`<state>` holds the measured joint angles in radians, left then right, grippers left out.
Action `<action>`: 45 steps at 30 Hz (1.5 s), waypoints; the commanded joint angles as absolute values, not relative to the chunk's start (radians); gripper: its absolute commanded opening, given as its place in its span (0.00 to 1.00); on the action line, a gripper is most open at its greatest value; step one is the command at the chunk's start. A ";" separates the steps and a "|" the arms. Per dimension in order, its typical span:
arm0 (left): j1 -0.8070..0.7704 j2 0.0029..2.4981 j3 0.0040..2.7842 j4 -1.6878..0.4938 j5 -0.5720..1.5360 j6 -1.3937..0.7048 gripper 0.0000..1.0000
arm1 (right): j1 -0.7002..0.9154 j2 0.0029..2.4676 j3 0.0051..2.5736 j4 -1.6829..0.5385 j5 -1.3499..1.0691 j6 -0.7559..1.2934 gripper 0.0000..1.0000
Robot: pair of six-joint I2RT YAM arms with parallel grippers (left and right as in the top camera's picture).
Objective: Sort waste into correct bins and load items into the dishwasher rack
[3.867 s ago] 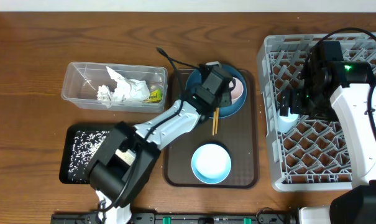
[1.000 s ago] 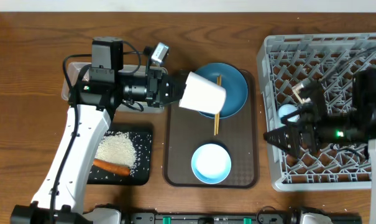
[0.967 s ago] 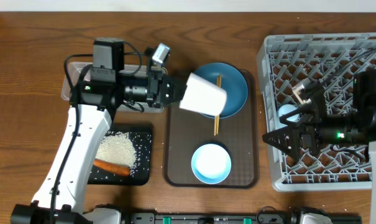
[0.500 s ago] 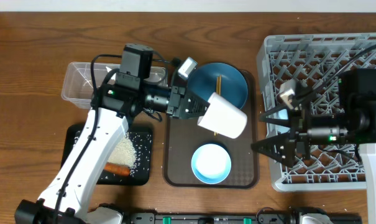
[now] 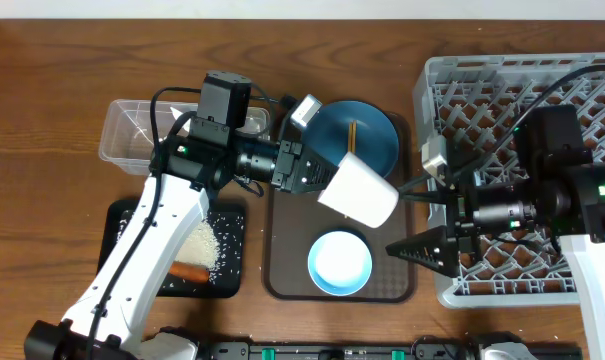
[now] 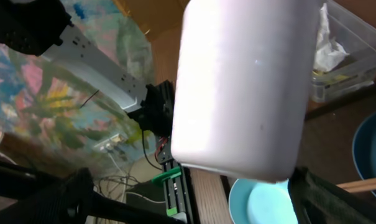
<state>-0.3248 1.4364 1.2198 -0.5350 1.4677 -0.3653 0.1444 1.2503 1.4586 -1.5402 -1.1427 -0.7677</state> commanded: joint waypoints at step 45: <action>-0.371 1.433 1.212 -0.554 1.472 -0.339 0.09 | 0.210 1.309 1.394 -1.371 -1.185 -0.718 0.46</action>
